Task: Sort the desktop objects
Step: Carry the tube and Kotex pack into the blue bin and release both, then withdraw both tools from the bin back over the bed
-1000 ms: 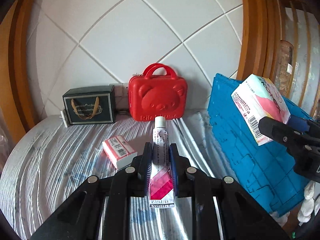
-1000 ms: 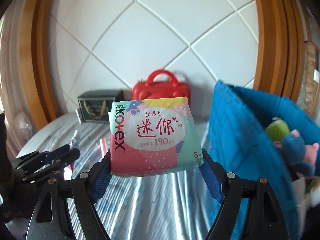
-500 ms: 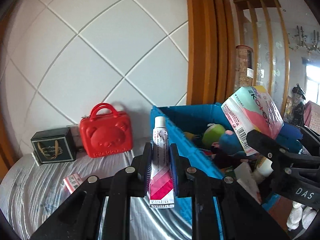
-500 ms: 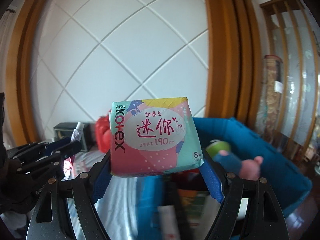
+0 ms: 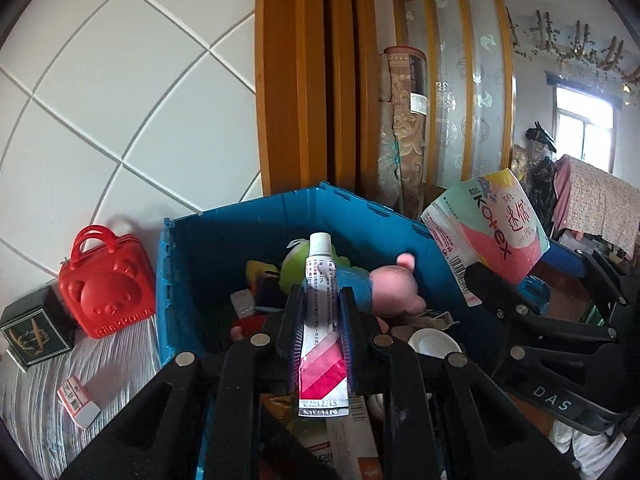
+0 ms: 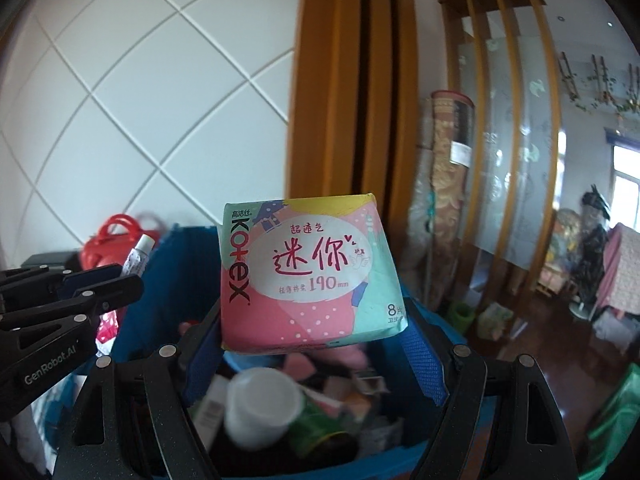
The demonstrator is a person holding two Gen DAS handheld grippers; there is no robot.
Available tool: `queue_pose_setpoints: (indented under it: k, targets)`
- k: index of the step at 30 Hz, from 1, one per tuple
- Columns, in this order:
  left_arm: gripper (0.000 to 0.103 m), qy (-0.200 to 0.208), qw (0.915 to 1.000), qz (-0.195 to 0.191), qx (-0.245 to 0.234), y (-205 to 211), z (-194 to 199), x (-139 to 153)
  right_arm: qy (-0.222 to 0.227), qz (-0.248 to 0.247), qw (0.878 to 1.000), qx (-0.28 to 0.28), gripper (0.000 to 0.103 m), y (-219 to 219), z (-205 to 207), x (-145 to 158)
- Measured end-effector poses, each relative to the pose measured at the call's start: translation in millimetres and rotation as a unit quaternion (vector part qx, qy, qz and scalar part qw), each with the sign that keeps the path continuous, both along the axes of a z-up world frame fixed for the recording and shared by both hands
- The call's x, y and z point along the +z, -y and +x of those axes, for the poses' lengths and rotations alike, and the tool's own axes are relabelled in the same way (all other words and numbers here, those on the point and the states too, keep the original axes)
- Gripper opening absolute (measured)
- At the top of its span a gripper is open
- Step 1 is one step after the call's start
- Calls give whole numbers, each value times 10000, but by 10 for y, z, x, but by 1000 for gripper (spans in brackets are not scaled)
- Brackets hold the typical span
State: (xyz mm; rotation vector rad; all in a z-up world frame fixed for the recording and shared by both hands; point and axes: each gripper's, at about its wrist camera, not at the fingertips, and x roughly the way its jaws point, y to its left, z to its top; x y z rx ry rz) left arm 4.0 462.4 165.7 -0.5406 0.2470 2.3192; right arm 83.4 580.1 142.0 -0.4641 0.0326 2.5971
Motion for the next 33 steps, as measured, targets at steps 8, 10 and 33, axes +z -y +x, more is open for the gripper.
queue_pose_setpoints:
  k: [8,10,33]
  targets:
    - [17,164,9996,-240,-60,-375,-123,-120,277,-143,9994,-169,81,-368,-142,-221]
    - [17,203,9994,-275,-56,-427,-161,-141,356,-144,9991,-197,81,-418,-209,-266]
    - [63,140,9989,-444,45,-553,-194,-189,668,-110,9959,-596,103,-747,-290,-415]
